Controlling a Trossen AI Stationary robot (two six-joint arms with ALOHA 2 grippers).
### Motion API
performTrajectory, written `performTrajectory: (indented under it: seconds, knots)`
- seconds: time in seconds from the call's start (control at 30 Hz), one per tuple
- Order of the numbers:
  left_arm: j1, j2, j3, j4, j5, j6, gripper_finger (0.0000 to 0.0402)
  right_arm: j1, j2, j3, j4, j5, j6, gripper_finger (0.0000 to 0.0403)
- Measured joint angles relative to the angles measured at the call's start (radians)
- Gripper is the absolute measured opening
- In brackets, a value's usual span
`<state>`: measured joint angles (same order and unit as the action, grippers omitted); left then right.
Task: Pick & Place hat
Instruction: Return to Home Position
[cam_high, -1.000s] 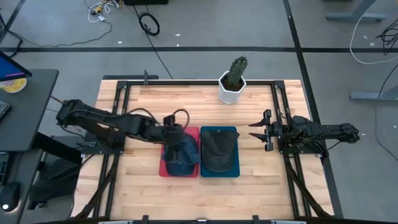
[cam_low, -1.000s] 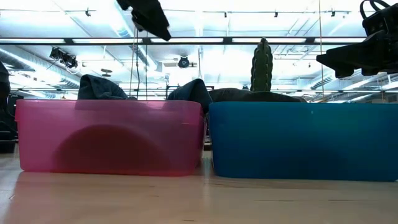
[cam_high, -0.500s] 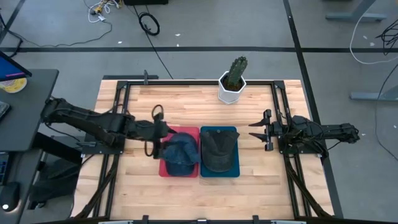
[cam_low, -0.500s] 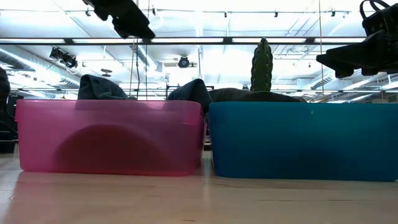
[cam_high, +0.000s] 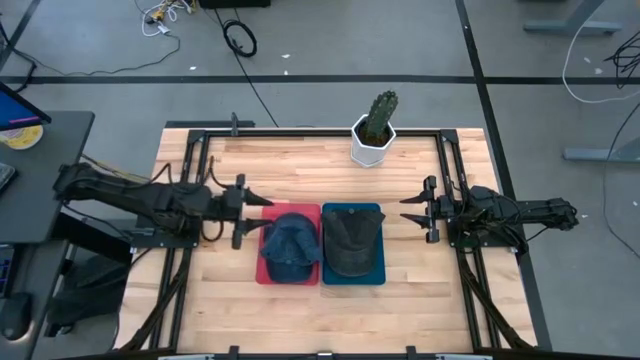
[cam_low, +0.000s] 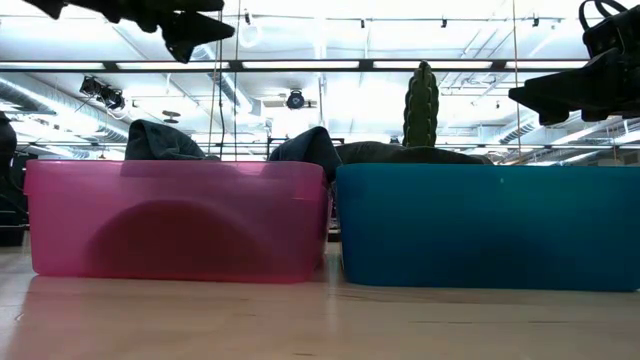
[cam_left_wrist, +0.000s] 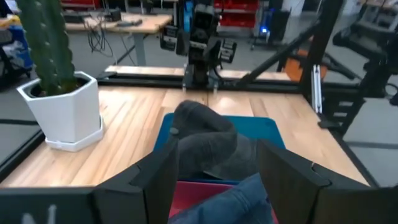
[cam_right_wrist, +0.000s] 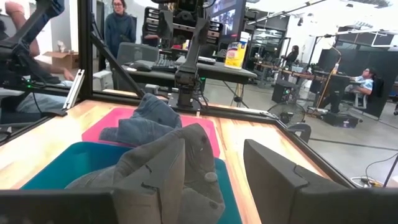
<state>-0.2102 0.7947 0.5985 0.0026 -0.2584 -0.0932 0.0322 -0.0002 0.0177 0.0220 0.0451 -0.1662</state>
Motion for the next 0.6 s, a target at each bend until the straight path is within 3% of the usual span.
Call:
performTrajectory:
  seconds: [0.27,0.6]
  knots:
    - [0.006,-0.194,-0.093,0.013,0.001,0.000,0.0220,0.000,0.000,0.000,0.000,-0.001,0.000,0.0168]
    - [0.006,-0.551,-0.306,0.055,0.000,0.027,0.0220,0.000,0.000,0.000,0.000,0.000,0.000,0.0168]
